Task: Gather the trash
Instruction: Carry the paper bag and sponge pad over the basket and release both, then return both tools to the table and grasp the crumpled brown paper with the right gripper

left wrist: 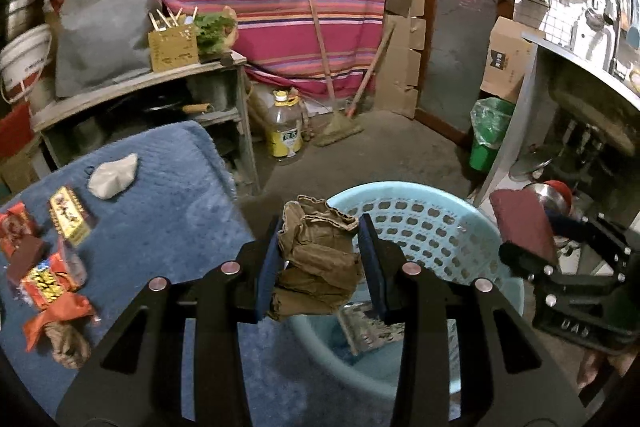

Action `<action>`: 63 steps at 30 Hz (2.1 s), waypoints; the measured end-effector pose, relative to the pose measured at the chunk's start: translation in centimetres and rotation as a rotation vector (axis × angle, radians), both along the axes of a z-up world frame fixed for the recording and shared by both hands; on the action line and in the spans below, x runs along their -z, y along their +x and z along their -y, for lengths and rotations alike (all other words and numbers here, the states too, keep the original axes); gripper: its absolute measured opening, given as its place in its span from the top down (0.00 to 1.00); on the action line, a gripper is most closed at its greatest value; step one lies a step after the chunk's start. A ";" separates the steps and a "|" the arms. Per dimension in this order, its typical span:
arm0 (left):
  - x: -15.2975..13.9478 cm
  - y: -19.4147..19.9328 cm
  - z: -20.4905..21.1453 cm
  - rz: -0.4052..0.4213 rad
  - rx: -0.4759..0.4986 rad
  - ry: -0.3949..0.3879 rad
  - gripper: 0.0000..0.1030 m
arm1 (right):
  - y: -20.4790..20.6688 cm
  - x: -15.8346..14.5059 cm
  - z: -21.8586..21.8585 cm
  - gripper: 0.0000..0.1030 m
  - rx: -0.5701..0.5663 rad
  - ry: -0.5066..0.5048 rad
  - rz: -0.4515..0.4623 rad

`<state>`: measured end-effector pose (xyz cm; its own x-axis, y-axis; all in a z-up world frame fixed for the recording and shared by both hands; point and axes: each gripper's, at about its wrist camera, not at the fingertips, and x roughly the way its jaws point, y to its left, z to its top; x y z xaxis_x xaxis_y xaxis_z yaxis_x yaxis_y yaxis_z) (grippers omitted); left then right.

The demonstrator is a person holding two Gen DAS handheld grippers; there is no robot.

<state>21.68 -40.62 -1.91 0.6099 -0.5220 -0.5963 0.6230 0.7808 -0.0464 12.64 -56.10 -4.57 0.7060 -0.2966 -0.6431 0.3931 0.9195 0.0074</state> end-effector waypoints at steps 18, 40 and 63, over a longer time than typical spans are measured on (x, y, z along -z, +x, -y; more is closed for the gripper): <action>-1.6 1.0 -1.8 0.001 -0.040 -0.052 0.32 | 0.9 0.7 -0.3 0.34 0.002 0.009 -0.019; -2.2 1.8 -21.5 0.075 -0.380 0.007 0.08 | 4.2 1.3 -3.7 0.14 0.061 -0.035 -0.011; -2.2 5.6 -38.7 0.035 -0.671 -0.002 0.05 | 9.1 0.4 -27.5 0.14 -0.304 -0.006 0.024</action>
